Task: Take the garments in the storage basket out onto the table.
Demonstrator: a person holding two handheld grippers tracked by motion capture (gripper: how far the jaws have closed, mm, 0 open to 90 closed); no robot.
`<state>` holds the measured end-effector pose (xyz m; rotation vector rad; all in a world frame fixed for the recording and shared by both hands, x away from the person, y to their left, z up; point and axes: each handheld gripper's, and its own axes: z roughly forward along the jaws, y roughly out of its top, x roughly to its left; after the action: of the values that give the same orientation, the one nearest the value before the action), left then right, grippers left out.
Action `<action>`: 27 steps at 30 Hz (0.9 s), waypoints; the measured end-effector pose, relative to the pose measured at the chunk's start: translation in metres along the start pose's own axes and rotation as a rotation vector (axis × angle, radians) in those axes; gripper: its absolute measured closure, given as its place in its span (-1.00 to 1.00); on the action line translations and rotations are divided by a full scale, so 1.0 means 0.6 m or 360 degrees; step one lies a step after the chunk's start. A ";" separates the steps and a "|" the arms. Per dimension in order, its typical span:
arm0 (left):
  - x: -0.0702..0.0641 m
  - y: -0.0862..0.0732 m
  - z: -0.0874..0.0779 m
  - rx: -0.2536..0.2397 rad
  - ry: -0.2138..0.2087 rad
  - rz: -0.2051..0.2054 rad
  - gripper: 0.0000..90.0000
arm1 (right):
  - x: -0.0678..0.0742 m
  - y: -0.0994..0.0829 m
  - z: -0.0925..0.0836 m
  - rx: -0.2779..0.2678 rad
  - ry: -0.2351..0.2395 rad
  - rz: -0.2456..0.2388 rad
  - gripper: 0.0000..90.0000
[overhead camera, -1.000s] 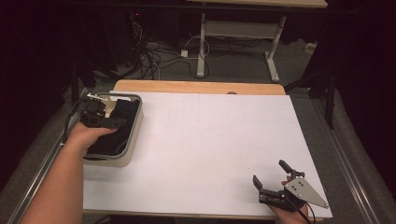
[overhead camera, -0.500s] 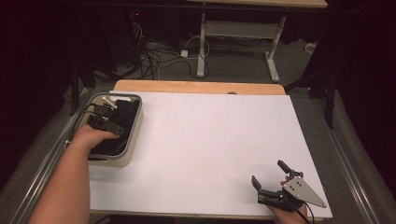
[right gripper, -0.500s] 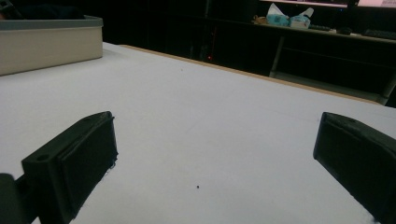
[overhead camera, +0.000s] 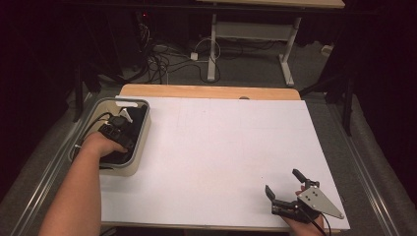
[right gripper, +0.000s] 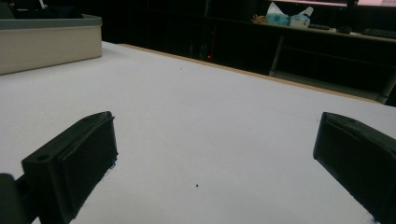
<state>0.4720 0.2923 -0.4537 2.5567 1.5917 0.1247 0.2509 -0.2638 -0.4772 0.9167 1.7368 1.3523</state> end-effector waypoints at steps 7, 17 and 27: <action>-0.002 -0.006 -0.010 -0.0062 0.0026 0.0037 -0.18 | 0.001 -0.001 0.002 0.0006 0.0002 0.0003 -1.00; 0.004 -0.012 -0.022 -0.0115 0.0031 0.0037 0.19 | 0.001 0.000 0.002 0.0004 -0.0001 0.0007 -1.00; 0.002 -0.009 -0.065 -0.0055 -0.0009 0.0110 0.22 | 0.001 0.001 0.001 -0.0005 0.0000 0.0002 -1.00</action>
<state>0.4625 0.2978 -0.4159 2.5842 1.4864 0.1498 0.2511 -0.2630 -0.4768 0.9166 1.7339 1.3553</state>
